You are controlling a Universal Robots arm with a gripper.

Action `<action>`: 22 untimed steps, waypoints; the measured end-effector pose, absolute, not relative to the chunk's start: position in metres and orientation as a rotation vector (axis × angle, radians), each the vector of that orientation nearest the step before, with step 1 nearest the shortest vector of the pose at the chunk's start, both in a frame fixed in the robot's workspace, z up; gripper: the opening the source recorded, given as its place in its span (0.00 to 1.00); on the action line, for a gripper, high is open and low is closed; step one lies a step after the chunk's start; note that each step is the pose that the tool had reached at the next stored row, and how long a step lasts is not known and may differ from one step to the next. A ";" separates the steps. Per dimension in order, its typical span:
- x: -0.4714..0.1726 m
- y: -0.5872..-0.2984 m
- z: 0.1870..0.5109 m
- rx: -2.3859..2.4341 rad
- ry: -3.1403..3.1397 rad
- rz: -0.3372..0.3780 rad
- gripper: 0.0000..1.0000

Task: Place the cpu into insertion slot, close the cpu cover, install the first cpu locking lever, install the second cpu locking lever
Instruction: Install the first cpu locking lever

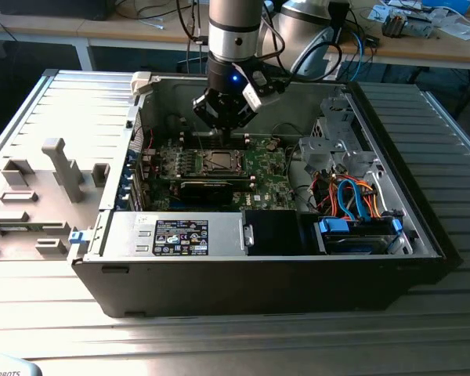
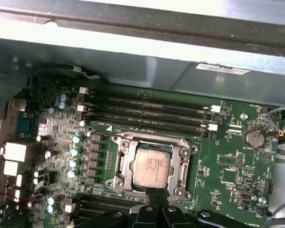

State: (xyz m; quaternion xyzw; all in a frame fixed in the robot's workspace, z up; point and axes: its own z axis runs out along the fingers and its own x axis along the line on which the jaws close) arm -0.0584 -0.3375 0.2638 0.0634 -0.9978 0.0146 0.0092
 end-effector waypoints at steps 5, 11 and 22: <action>-0.065 -0.337 0.264 0.184 -3.119 0.015 0.11; -0.073 -0.337 0.264 0.184 -3.119 0.014 0.11; -0.081 -0.337 0.264 0.184 -3.119 0.014 0.11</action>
